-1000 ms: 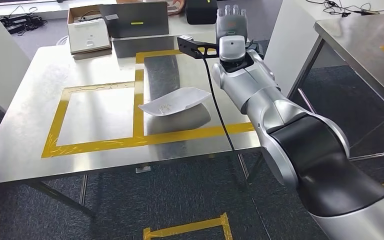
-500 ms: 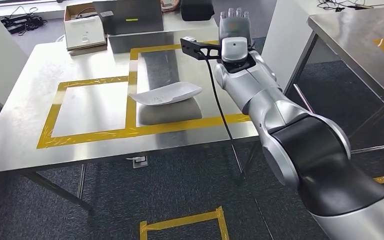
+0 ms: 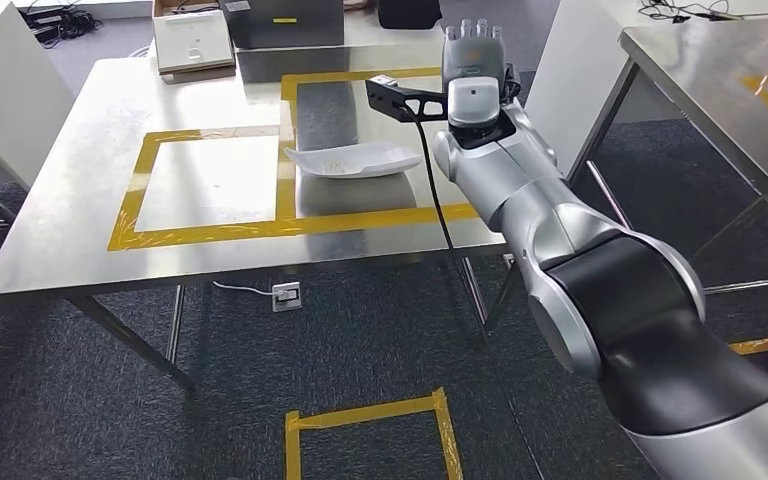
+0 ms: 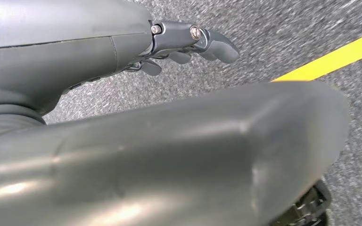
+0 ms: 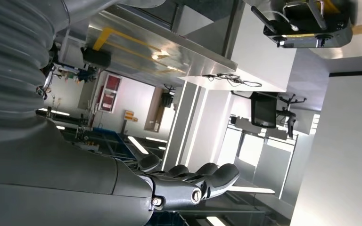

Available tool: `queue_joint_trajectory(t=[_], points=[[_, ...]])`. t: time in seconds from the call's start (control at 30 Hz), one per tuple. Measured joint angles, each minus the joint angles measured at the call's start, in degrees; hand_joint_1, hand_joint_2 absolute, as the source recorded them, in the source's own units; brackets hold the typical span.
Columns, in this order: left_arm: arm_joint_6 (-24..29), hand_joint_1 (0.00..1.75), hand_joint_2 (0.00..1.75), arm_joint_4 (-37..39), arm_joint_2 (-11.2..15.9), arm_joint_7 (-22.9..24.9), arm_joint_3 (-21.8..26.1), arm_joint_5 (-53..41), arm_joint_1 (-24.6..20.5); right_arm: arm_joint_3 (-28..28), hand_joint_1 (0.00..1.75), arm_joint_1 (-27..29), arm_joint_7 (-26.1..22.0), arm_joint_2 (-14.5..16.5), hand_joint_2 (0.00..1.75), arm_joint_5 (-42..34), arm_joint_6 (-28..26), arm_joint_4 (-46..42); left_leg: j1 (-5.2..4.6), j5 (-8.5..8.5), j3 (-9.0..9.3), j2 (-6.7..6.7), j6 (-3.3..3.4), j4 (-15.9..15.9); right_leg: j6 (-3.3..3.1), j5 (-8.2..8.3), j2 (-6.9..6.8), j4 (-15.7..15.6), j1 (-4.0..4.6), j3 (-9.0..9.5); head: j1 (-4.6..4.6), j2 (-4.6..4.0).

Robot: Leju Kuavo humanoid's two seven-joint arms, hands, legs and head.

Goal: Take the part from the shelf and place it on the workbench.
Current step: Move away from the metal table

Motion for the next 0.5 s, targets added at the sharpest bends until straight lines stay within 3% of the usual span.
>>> queue_joint_trajectory(t=[0.07, 0.13, 0.17, 0.23, 0.3, 0.33, 0.37, 0.4, 0.43, 0.47, 0.5], points=[[0.0, 0.00, 0.00, 0.0, -0.1, 0.0, 0.0, 0.0, 0.0, 0.0, 0.00, -0.3, 0.1, 0.0, 1.75, 0.0, 0.0, -0.1, 0.03, 0.88, -0.23, -0.01, -0.65, -0.2, -0.77, -0.51, -0.02, -3.3, 0.44, 1.75, 0.16, 0.00], [0.0, 0.00, 0.00, 0.0, -0.1, 0.0, 0.0, 0.0, 0.0, 0.0, 0.00, -0.5, 0.1, 0.0, 1.75, 0.0, -0.1, -0.2, 0.13, 1.52, -0.31, -0.10, -1.30, -0.5, -1.40, 0.53, -0.09, -3.8, 0.31, 1.43, 0.36, 0.00], [0.0, 0.00, 0.00, 0.0, -0.1, 0.0, 0.0, 0.0, 0.1, 0.0, 0.00, -0.5, 0.1, 0.0, 1.75, 0.0, -0.1, -0.2, 0.14, 0.80, -0.66, -0.20, -1.61, 0.0, -1.74, 1.24, -0.19, -4.1, 0.12, 1.16, 0.32, 0.00], [0.0, 0.00, 0.00, 0.0, -0.1, 0.0, -0.2, 0.0, 0.1, 0.0, 0.00, -0.5, 0.0, 0.1, 1.75, 0.0, -0.1, -0.2, 0.36, -3.76, -2.04, -0.36, -2.30, 4.1, -2.19, 2.80, -0.38, -4.6, -0.35, 0.10, 0.22, 0.00], [0.0, 0.00, 0.00, 0.0, 0.0, 0.0, -0.3, 0.0, 0.1, 0.0, 0.00, -0.4, 0.0, 0.1, 1.75, 0.0, -0.1, -0.2, 0.76, -8.97, -3.56, -0.36, -3.04, 11.3, -2.21, 4.18, -0.35, -4.6, -0.54, -1.57, 0.13, 0.00], [0.0, 0.00, 0.00, 0.0, 0.1, 0.0, -0.4, 0.0, 0.1, 0.0, 0.00, -0.3, 0.0, 0.1, 1.75, 0.0, -0.1, -0.2, 0.98, -9.84, -3.74, -0.35, -3.34, 14.1, -2.07, 4.83, -0.35, -4.6, -0.63, -2.42, 0.12, 0.00], [0.0, 0.00, 0.00, 0.0, 0.2, 0.0, -0.4, 0.0, 0.1, 0.0, 0.00, -0.2, -0.1, 0.1, 1.75, 0.0, -0.1, -0.2, 1.16, -9.42, -3.23, -0.35, -3.60, 15.4, -1.87, 5.44, -0.36, -4.5, -0.76, -3.27, 0.13, 0.00], [0.0, 0.00, 0.00, 0.0, 0.2, 0.1, -0.4, -0.1, 0.1, 0.0, 0.00, -0.1, -0.1, 0.1, 1.75, 0.0, -0.1, -0.2, 1.34, -8.05, -1.72, -0.35, -3.85, 14.8, -1.57, 6.04, -0.37, -4.3, -0.96, -4.14, 0.13, 0.00], [0.0, 0.00, 0.00, 0.0, 0.2, 0.1, -0.4, -0.1, 0.0, 0.0, 0.00, -0.1, -0.1, 0.1, 1.75, 0.0, -0.1, -0.2, 1.56, -6.71, 0.70, -0.35, -4.12, 12.2, -1.20, 6.57, -0.39, -4.1, -1.17, -4.95, 0.12, 0.00], [0.0, 0.00, 0.00, 0.0, 0.2, 0.1, -0.4, -0.1, 0.0, 0.0, 0.00, -0.1, -0.1, 0.1, 1.75, 0.0, -0.1, -0.2, 1.65, -6.52, 3.66, -0.38, -4.45, 8.6, -0.76, 7.05, -0.40, -3.8, -1.32, -5.72, 0.09, 0.00], [0.0, 0.00, 0.00, 0.0, 0.2, 0.1, -0.4, -0.1, -0.1, 0.0, 0.00, -0.2, 0.0, 0.1, 1.75, 0.0, -0.2, -0.2, 1.60, -6.90, 6.20, -0.51, -4.32, 5.1, -0.30, 7.48, -0.44, -3.5, -1.41, -6.33, 0.12, 0.00]])
